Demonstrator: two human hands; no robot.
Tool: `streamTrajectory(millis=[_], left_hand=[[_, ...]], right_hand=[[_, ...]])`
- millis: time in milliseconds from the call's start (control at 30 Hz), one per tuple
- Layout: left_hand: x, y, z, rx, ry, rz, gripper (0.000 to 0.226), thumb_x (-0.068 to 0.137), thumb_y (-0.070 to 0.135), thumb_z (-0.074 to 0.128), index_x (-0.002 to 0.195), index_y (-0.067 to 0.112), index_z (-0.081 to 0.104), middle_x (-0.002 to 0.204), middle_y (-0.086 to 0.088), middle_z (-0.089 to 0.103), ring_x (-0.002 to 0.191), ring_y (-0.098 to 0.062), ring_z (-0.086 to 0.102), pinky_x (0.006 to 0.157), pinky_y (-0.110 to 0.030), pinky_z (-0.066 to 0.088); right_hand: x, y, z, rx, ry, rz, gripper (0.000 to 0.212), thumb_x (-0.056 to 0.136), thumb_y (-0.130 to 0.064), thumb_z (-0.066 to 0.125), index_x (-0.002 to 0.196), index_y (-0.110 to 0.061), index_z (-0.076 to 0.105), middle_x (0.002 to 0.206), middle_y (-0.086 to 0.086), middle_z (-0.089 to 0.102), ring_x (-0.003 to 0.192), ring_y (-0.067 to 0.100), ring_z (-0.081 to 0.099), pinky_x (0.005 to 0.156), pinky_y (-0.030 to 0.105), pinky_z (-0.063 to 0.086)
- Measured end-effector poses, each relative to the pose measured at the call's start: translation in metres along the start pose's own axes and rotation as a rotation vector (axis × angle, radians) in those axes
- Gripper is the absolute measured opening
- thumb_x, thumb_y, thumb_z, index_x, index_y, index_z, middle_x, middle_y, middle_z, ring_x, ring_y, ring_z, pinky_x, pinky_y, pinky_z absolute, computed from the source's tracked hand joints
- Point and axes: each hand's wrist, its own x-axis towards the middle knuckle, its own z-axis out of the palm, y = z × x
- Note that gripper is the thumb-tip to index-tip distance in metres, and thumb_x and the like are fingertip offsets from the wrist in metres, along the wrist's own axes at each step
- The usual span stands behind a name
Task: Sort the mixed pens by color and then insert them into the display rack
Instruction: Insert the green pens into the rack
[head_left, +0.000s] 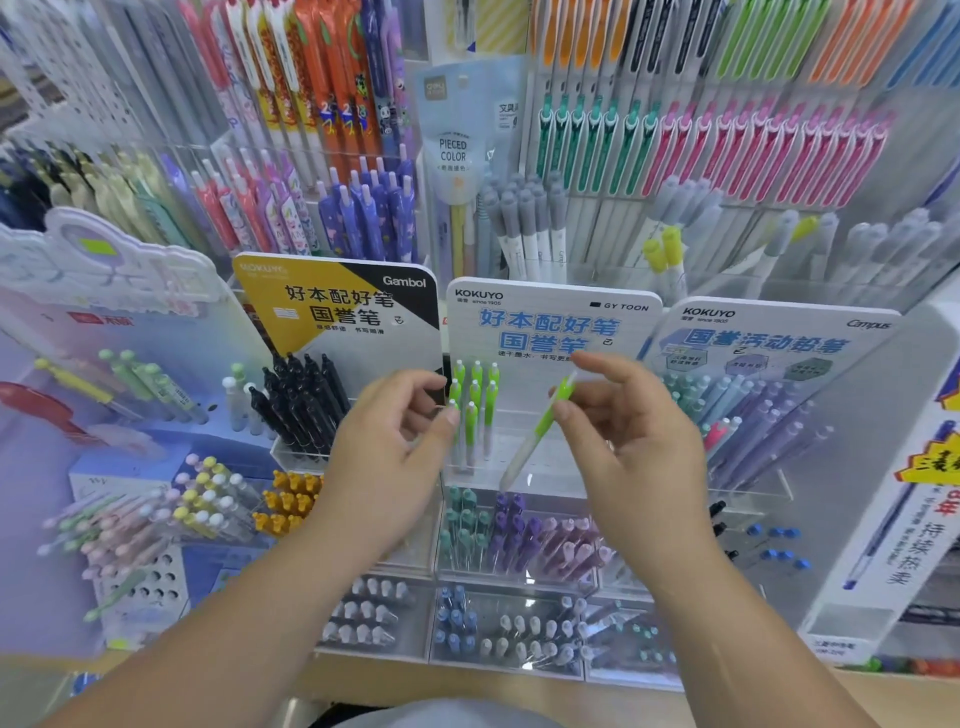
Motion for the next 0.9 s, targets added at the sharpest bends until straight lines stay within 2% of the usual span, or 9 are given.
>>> streamTrajectory(millis=[100, 200, 300, 367, 467, 733, 900], left_hand=[[0.011, -0.008, 0.001, -0.001, -0.028, 0.002, 0.024, 0.095, 0.022, 0.064, 0.115, 0.033, 0.059, 0.093, 0.007, 0.06, 0.082, -0.005, 0.056, 0.074, -0.019, 0.049], [0.013, -0.009, 0.002, 0.023, -0.053, 0.041, 0.019, 0.095, 0.018, 0.063, 0.112, 0.027, 0.062, 0.09, 0.01, 0.062, 0.084, -0.005, 0.056, 0.072, -0.014, 0.047], [0.015, -0.011, 0.002, 0.071, -0.068, 0.079, 0.015, 0.095, 0.017, 0.063, 0.109, 0.024, 0.066, 0.093, 0.013, 0.063, 0.086, -0.003, 0.058, 0.074, -0.015, 0.047], [0.016, -0.012, 0.002, 0.066, -0.075, 0.089, 0.013, 0.095, 0.016, 0.063, 0.105, 0.022, 0.068, 0.093, 0.013, 0.065, 0.086, -0.003, 0.059, 0.075, -0.016, 0.048], [0.016, -0.014, 0.004, 0.066, -0.095, 0.105, 0.012, 0.095, 0.013, 0.064, 0.102, 0.021, 0.069, 0.09, 0.012, 0.066, 0.084, -0.005, 0.06, 0.074, -0.018, 0.048], [0.017, -0.015, 0.006, 0.08, -0.081, 0.121, 0.011, 0.094, 0.013, 0.064, 0.1, 0.022, 0.067, 0.086, 0.014, 0.065, 0.082, -0.005, 0.06, 0.071, -0.02, 0.049], [0.017, -0.016, 0.007, 0.06, -0.08, 0.112, 0.011, 0.094, 0.012, 0.063, 0.1, 0.021, 0.066, 0.085, 0.015, 0.065, 0.083, -0.003, 0.06, 0.071, -0.017, 0.048]], right_hand=[[0.006, 0.001, 0.006, -0.098, 0.021, -0.107, 0.044, 0.088, -0.005, 0.072, 0.111, -0.041, 0.059, 0.092, -0.016, 0.068, 0.085, 0.004, 0.066, 0.082, 0.016, 0.052], [0.009, 0.009, 0.016, -0.16, 0.016, -0.195, 0.037, 0.088, -0.005, 0.072, 0.114, -0.03, 0.063, 0.095, -0.021, 0.065, 0.086, 0.001, 0.066, 0.081, 0.014, 0.052], [0.009, 0.02, 0.024, -0.18, 0.008, -0.189, 0.033, 0.088, -0.005, 0.072, 0.117, -0.02, 0.067, 0.093, -0.023, 0.065, 0.085, -0.002, 0.065, 0.08, 0.013, 0.051], [0.009, 0.023, 0.029, -0.172, 0.002, -0.191, 0.034, 0.087, -0.003, 0.072, 0.115, -0.022, 0.067, 0.09, -0.027, 0.065, 0.084, -0.004, 0.065, 0.079, 0.01, 0.05], [0.01, 0.024, 0.034, -0.187, -0.028, -0.215, 0.042, 0.087, -0.002, 0.071, 0.113, -0.034, 0.061, 0.091, -0.035, 0.064, 0.086, -0.008, 0.064, 0.079, 0.007, 0.047], [0.004, 0.047, 0.047, -0.339, -0.106, -0.231, 0.031, 0.09, -0.014, 0.067, 0.114, -0.032, 0.061, 0.096, -0.01, 0.072, 0.079, 0.012, 0.067, 0.073, 0.036, 0.057], [0.003, 0.055, 0.049, -0.396, -0.114, -0.211, 0.028, 0.091, -0.015, 0.067, 0.115, -0.029, 0.063, 0.097, -0.008, 0.072, 0.079, 0.01, 0.066, 0.072, 0.034, 0.057]])
